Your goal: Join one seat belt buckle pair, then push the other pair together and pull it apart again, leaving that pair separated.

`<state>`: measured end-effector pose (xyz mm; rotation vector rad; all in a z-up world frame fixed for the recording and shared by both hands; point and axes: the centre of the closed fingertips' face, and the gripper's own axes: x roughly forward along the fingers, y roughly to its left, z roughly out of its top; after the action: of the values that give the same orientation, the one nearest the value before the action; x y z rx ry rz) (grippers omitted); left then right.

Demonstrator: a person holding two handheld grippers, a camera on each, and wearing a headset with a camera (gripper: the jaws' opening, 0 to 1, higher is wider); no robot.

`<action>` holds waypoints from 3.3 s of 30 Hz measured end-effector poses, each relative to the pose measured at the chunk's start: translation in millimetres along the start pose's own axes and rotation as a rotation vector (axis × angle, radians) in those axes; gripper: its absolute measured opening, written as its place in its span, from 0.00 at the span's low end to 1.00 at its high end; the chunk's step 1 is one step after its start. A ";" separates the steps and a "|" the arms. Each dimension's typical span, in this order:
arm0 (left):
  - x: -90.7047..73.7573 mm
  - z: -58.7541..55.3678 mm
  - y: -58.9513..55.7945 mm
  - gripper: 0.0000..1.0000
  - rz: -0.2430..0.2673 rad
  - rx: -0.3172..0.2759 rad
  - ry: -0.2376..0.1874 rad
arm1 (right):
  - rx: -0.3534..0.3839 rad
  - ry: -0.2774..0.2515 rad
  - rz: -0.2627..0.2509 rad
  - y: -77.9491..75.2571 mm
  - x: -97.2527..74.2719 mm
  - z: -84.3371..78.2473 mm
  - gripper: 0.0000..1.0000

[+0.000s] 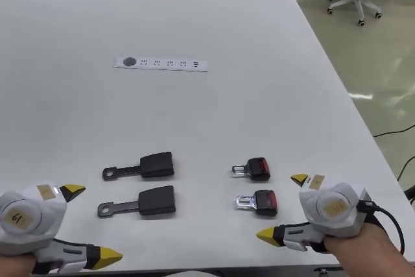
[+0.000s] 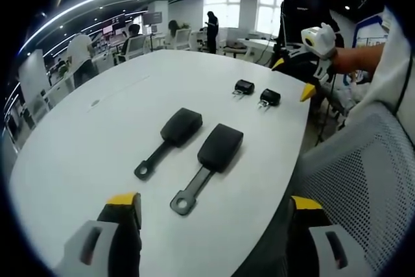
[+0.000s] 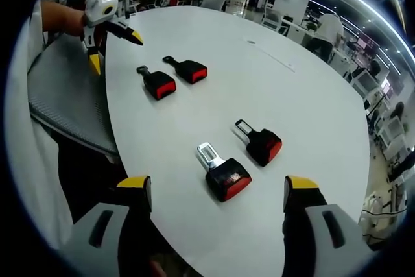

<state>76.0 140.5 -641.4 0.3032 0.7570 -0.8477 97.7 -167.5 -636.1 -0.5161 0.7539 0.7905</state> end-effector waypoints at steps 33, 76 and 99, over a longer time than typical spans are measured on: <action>4.1 3.5 -1.2 0.83 -0.014 0.038 0.014 | -0.068 0.021 0.031 0.0 5.3 9.3 0.74; 75.9 27.8 -11.6 0.49 -0.212 0.351 0.192 | -0.366 0.210 0.235 -16.9 55.2 -10.3 0.50; 91.3 26.9 -16.2 0.42 -0.276 0.458 0.258 | -0.422 0.264 0.317 -17.7 64.2 -23.0 0.47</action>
<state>115.2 64.7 -686.4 0.7383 0.8509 -1.2610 132.6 -165.2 -697.2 -0.9070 0.9302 1.2036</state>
